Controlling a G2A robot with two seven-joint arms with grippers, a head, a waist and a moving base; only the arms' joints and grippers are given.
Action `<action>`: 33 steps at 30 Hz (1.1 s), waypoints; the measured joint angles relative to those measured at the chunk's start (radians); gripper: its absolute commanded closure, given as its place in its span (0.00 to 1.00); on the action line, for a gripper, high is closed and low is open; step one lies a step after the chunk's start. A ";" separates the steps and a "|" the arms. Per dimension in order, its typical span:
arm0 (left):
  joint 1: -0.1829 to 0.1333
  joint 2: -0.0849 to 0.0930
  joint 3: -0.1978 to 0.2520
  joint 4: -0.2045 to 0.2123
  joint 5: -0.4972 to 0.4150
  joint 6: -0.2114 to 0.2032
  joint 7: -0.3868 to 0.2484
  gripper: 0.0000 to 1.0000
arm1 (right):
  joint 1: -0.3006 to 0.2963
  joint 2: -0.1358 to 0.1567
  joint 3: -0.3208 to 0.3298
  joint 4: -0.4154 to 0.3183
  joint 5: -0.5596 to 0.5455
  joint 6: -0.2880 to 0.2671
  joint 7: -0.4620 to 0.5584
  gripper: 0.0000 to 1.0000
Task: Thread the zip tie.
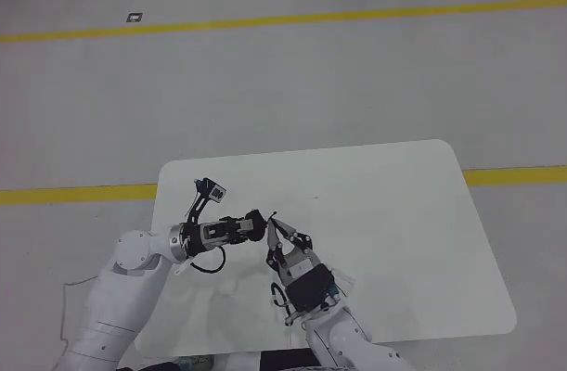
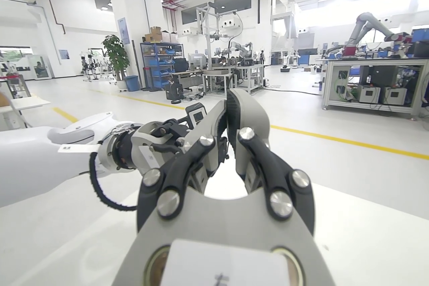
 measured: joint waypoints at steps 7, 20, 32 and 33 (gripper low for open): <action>0.000 0.000 0.000 0.000 0.000 0.000 0.000 1.00 | -0.009 0.001 0.010 -0.004 -0.001 -0.015 0.003 1.00; 0.000 0.000 0.000 0.000 0.000 0.000 0.000 1.00 | -0.012 -0.001 0.013 -0.006 -0.005 -0.023 0.001 1.00; 0.000 0.000 0.000 0.000 0.000 0.000 0.000 1.00 | -0.017 -0.002 0.017 -0.008 -0.005 -0.035 -0.002 1.00; 0.000 0.000 0.000 0.000 0.000 0.000 0.000 1.00 | -0.016 -0.002 0.016 -0.008 -0.005 -0.035 -0.001 1.00</action>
